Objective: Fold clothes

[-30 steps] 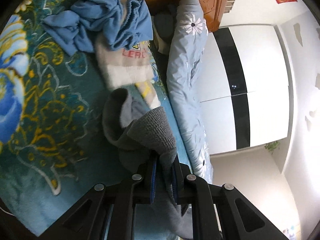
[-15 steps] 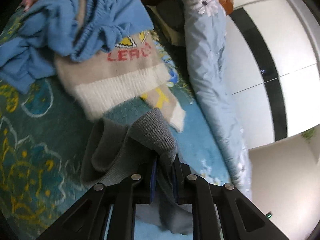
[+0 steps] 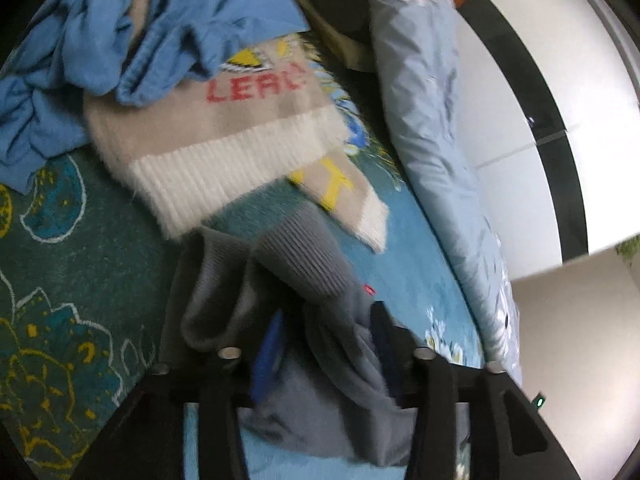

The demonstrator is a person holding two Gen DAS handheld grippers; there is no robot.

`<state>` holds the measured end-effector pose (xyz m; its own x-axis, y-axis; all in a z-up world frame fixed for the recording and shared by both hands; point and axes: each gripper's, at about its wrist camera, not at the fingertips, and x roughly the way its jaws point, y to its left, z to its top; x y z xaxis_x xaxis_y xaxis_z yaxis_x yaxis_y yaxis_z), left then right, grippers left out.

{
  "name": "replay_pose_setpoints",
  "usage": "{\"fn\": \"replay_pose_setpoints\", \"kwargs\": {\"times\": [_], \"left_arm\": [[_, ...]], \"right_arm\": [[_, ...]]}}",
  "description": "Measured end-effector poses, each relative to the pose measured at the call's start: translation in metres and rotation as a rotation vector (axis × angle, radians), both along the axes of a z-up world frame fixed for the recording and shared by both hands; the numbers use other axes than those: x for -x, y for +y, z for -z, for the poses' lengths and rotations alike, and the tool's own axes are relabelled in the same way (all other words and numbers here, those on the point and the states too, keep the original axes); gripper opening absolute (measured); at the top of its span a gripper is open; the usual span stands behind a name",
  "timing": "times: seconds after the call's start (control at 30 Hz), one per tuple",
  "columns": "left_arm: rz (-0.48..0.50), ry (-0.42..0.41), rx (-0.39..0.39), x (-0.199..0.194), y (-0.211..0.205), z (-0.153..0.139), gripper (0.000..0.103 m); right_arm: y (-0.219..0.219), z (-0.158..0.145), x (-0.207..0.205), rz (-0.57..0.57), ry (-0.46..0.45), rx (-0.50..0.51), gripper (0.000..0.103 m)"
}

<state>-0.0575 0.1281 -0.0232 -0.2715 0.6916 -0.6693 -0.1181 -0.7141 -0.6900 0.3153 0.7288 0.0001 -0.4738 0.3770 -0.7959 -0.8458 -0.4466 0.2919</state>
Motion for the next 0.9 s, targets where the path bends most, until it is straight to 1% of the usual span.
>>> {"fn": "replay_pose_setpoints", "kwargs": {"times": [0.03, 0.1, 0.13, 0.2, 0.23, 0.3, 0.37, 0.43, 0.6, 0.67, 0.73, 0.8, 0.9], "left_arm": [[0.009, 0.017, 0.004, -0.005, 0.001, -0.004, 0.06], [0.029, 0.05, 0.018, -0.015, 0.004, -0.012, 0.062], [0.038, 0.064, 0.031, -0.02, 0.005, -0.015, 0.065], [0.058, 0.088, 0.064, -0.032, 0.007, -0.024, 0.067], [0.066, 0.099, 0.074, -0.036, 0.008, -0.026, 0.068], [0.075, 0.122, 0.086, -0.046, 0.006, -0.032, 0.07], [0.074, 0.147, 0.104, -0.058, 0.001, -0.038, 0.071], [0.055, 0.157, 0.114, -0.067, -0.007, -0.038, 0.072], [-0.038, 0.129, 0.128, -0.085, -0.039, -0.022, 0.072], [-0.065, 0.096, 0.109, -0.089, -0.048, -0.01, 0.072], [-0.077, 0.043, 0.09, -0.088, -0.05, 0.004, 0.072], [-0.097, -0.01, 0.062, -0.086, -0.05, 0.019, 0.072], [-0.121, -0.06, 0.014, -0.075, -0.044, 0.037, 0.072]], "right_arm": [[-0.002, -0.002, 0.0, -0.013, 0.001, -0.001, 0.014], [-0.007, -0.008, 0.0, -0.041, 0.012, -0.016, 0.041], [-0.01, -0.012, 0.0, -0.054, 0.019, -0.025, 0.046], [-0.016, -0.021, 0.0, -0.088, 0.037, -0.033, 0.062], [-0.018, -0.025, 0.0, -0.104, 0.047, -0.032, 0.066], [-0.024, -0.031, 0.0, -0.14, 0.067, -0.021, 0.079], [-0.033, -0.038, -0.004, -0.169, 0.084, -0.031, 0.083], [-0.045, -0.045, -0.012, -0.198, 0.109, -0.055, 0.083], [-0.076, -0.058, -0.052, -0.205, 0.213, -0.102, 0.083], [-0.089, -0.061, -0.067, -0.199, 0.256, -0.11, 0.083], [-0.103, -0.059, -0.083, -0.197, 0.289, -0.114, 0.083], [-0.114, -0.054, -0.097, -0.195, 0.305, -0.108, 0.083], [-0.125, -0.043, -0.111, -0.195, 0.321, -0.071, 0.083]]}}
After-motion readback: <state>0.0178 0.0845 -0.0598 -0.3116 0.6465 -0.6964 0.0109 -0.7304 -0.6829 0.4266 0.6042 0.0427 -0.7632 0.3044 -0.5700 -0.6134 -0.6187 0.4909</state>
